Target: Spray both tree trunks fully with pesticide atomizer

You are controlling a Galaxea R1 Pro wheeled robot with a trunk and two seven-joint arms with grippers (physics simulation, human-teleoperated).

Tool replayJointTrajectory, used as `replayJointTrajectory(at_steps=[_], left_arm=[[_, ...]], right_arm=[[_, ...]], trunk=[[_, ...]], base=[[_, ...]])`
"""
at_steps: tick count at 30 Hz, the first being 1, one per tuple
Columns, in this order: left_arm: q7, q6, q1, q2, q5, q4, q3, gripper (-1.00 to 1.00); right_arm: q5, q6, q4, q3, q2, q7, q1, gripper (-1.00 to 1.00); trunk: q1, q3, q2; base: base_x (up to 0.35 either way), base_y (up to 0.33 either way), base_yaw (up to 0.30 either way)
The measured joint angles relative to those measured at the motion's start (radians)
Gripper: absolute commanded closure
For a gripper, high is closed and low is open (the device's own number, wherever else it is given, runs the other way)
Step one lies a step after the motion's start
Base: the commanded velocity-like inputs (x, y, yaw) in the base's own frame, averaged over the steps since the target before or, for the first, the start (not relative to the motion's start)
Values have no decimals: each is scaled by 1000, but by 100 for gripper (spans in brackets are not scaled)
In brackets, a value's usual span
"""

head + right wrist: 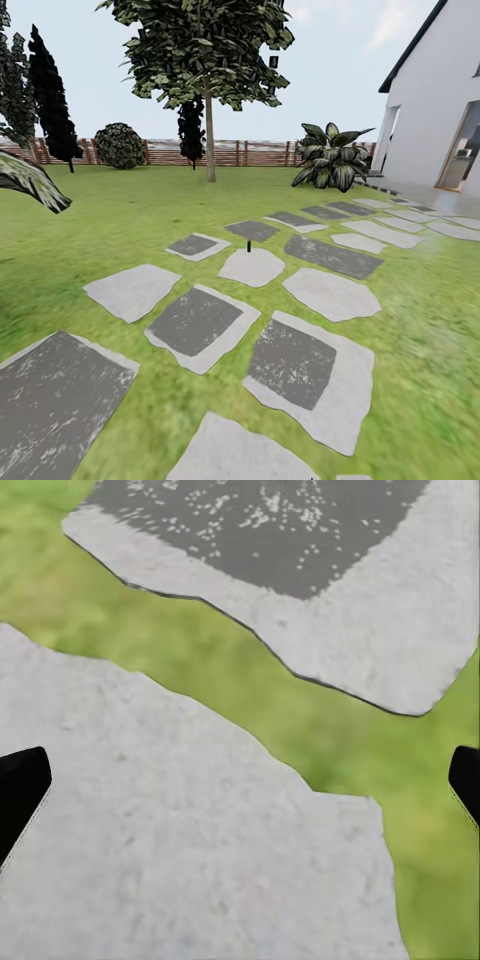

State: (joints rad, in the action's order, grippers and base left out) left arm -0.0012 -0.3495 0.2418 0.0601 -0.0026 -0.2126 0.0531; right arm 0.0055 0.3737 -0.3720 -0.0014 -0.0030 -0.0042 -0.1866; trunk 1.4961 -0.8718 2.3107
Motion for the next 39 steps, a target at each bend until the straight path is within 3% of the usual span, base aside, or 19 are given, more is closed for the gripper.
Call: replayJointTrajectory(at_steps=[39], left_arm=[[0,0,0,0,0,1,0,-100]], right_arm=[[0,-1,0,0,0,0,0,-100]], trunk=[[0,0,0]], base=[[326,0,0]])
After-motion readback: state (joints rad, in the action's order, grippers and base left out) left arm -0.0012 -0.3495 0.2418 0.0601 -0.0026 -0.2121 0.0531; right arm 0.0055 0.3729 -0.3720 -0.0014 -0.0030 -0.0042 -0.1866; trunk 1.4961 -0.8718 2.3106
